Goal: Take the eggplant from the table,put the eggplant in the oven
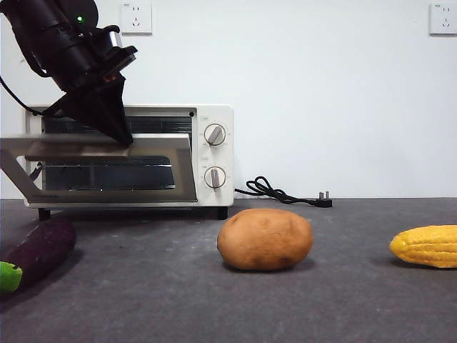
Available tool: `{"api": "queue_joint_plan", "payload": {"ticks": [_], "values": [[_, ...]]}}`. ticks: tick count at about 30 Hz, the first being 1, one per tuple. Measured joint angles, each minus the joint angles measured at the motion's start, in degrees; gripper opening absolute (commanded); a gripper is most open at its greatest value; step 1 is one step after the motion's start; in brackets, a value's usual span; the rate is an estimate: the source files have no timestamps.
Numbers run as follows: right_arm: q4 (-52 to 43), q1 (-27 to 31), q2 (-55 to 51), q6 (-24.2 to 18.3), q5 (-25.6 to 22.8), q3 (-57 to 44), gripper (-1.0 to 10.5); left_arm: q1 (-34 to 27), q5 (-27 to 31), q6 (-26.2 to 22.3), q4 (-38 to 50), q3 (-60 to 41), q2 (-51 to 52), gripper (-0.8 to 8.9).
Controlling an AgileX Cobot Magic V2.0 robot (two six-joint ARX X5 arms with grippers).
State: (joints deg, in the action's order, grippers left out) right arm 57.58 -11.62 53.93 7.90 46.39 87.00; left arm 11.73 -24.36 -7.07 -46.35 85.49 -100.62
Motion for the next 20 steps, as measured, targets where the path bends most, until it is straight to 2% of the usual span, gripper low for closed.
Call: {"api": "queue_joint_plan", "payload": {"ticks": [20], "values": [[1.2,0.0,0.1,0.0,0.0,0.0,6.3,1.4,0.0,0.0,-1.6,0.0,0.0,-0.06]]}}
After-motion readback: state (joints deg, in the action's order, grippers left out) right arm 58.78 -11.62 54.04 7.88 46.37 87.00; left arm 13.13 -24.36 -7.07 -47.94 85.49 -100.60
